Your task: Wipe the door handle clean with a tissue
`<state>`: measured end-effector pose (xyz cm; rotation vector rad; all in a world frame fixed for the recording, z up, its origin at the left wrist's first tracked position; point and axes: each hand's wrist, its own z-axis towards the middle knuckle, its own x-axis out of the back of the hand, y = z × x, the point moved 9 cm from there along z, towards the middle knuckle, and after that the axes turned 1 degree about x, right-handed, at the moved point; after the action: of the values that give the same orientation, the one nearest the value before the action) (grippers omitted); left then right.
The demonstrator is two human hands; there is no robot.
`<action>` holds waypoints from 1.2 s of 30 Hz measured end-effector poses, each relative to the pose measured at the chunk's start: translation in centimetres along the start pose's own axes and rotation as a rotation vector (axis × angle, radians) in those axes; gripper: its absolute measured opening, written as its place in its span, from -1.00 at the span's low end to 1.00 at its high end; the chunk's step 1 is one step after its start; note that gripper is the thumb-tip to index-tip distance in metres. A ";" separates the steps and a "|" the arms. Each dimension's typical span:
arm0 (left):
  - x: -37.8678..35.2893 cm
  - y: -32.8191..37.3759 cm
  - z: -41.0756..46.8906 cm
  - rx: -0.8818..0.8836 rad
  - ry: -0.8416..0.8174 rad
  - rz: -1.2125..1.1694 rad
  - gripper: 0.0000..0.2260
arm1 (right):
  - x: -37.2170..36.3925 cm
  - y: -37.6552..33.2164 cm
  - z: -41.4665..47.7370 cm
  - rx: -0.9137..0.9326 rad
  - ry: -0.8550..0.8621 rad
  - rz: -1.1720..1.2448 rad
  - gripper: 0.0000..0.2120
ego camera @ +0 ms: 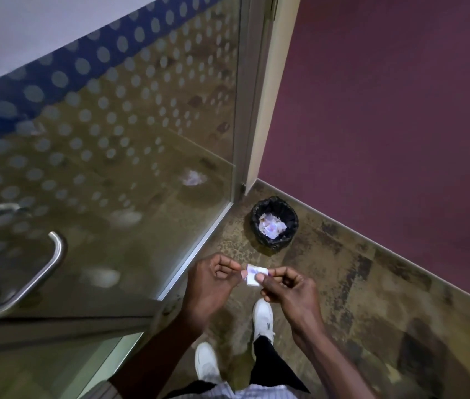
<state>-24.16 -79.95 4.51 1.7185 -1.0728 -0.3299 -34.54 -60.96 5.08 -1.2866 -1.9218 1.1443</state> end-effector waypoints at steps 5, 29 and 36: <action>-2.7 -1.2 4.3 0.012 0.064 0.139 -0.89 | 3.6 1.8 6.5 -0.052 0.048 -0.099 -0.90; -16.9 -10.7 23.9 0.112 -0.369 1.127 -0.76 | 10.5 3.8 42.2 0.307 0.028 -1.053 -0.94; -19.3 -15.7 29.5 0.111 -0.394 1.128 -0.78 | 9.9 8.5 49.7 0.283 0.072 -1.101 -0.93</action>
<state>-46.70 -82.09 -26.75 0.9073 -2.1758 0.1331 -74.54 -67.46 -26.55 -0.0183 -1.8651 0.6980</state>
